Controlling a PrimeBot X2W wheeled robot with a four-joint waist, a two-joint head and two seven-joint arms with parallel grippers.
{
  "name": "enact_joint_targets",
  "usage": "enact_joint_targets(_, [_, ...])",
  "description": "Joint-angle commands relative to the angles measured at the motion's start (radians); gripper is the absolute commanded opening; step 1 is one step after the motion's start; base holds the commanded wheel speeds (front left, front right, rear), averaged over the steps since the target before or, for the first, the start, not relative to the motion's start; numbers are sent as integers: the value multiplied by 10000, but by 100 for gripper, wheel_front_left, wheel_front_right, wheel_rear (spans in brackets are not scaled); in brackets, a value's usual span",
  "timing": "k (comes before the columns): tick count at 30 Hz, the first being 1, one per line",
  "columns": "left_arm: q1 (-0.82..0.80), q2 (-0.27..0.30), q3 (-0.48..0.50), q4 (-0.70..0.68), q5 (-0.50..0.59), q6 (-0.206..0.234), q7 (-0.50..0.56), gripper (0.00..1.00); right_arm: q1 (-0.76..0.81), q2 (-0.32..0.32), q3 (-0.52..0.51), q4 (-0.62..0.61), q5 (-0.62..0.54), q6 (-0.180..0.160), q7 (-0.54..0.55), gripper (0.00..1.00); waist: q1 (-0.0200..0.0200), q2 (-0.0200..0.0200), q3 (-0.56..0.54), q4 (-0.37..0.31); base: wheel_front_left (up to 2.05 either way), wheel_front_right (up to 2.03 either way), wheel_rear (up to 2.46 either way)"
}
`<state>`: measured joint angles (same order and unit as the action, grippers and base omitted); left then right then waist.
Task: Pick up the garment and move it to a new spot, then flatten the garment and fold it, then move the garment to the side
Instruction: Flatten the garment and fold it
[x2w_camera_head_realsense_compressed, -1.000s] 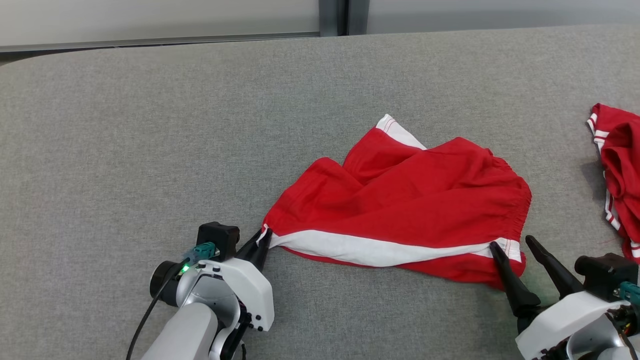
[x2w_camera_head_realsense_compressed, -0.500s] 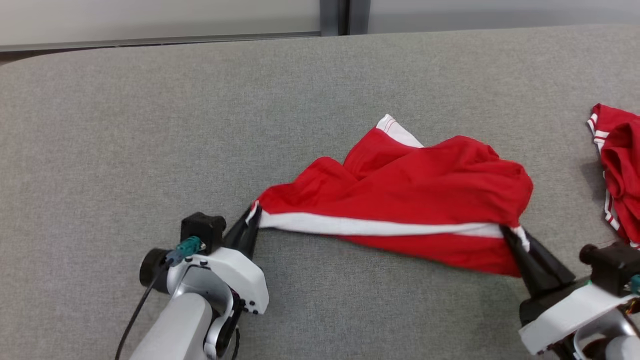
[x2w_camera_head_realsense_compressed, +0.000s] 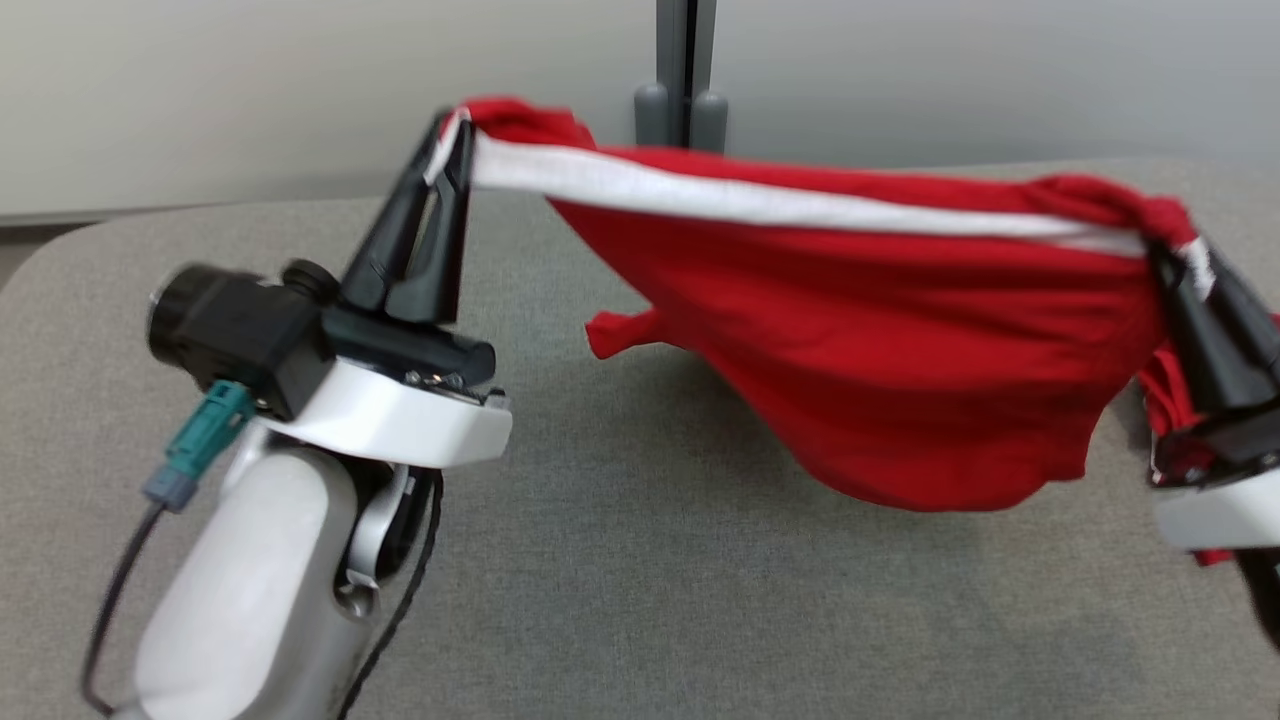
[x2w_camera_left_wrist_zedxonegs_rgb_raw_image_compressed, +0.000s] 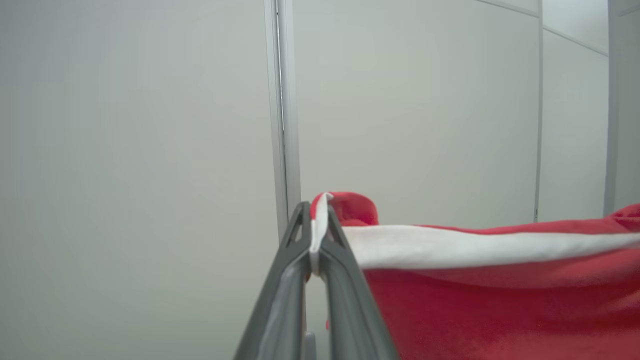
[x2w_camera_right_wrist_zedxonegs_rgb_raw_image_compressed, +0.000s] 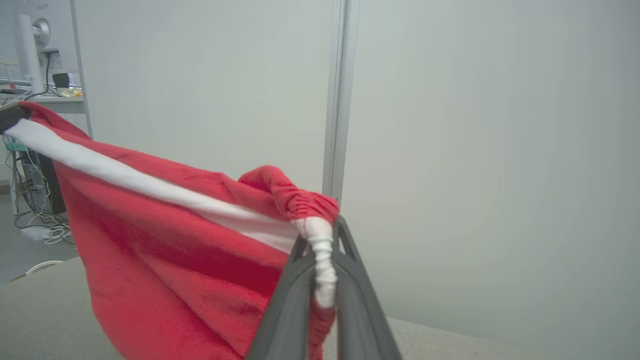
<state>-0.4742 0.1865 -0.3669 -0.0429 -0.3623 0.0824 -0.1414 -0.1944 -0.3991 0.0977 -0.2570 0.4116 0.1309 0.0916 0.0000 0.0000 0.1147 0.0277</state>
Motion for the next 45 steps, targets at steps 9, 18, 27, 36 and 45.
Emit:
enact_joint_targets(9, [-804,339,200,-1417,41,265,1004,0,-963,262,-645,-196,109,-6,564,0,0,0,-597,-29,0,0,0])
enact_joint_targets(18, [-3357,-57,536,999,-706,-505,893,0,-3642,761,-482,1114,464,-6,399,0,0,0,855,-178,0,0,0])
enact_joint_targets(27, [-7526,-723,820,5775,-597,-1108,-795,0,-8443,1481,835,5180,646,-4,-998,0,0,0,1976,-124,0,0,0])
enact_joint_targets(36, [-7365,-1137,592,9717,-750,-1539,-1206,0,-9176,2419,2254,9282,761,-3,-2767,0,0,0,2514,-49,0,0,0])
enact_joint_targets(45, [-5276,-1321,928,11550,-1657,-1753,-1243,0,-7446,2899,3730,11715,1735,-4,-3519,0,0,0,2955,-67,0,0,0])
